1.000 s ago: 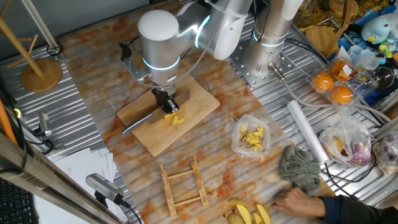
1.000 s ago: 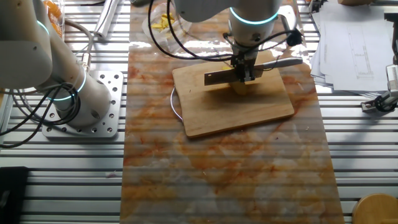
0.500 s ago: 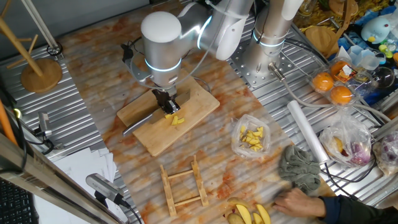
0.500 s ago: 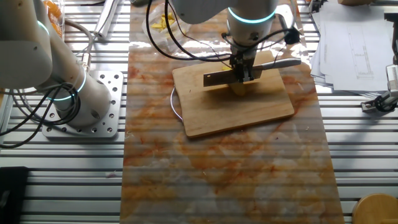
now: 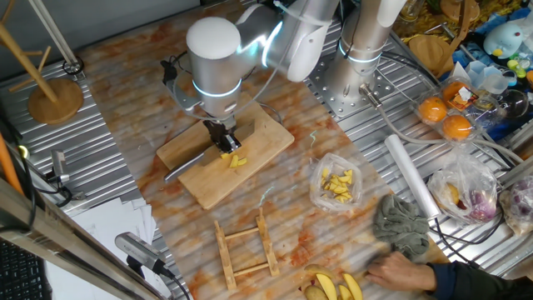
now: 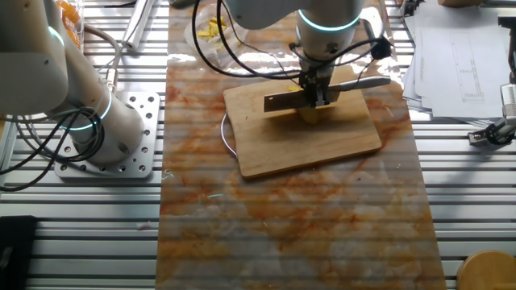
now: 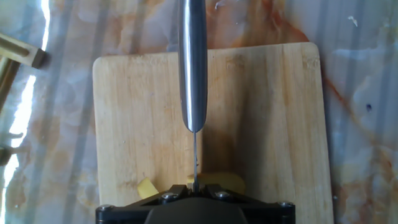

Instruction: Chop the potatoes

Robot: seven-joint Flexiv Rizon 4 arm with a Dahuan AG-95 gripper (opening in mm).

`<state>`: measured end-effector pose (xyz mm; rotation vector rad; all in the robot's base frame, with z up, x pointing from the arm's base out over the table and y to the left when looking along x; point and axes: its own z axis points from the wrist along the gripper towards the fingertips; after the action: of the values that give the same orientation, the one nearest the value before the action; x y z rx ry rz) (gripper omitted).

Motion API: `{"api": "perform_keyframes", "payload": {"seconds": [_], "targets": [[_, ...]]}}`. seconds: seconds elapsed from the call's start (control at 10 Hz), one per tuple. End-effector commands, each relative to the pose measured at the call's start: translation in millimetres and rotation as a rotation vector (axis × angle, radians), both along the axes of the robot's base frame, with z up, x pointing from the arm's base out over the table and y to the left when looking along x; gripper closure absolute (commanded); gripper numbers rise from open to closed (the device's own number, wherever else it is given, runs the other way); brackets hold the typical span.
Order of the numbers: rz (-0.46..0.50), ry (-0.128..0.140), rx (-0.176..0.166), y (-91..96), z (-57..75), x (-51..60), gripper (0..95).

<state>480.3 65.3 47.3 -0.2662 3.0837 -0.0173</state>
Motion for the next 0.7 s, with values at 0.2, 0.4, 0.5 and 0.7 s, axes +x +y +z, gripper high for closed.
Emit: {"api": "perform_keyframes", "payload": {"seconds": [0.2,0.4,0.5,0.7], "targets": [[0.017,0.014,0.007,0.2,-5.0,-0.3,95.0],[0.009,0.027,0.004,0.2,-5.0,-0.3,95.0],[0.003,0.029,0.003,0.2,-5.0,-0.3,95.0],[-0.003,0.039,0.001,0.2,-5.0,-0.3,95.0]]}}
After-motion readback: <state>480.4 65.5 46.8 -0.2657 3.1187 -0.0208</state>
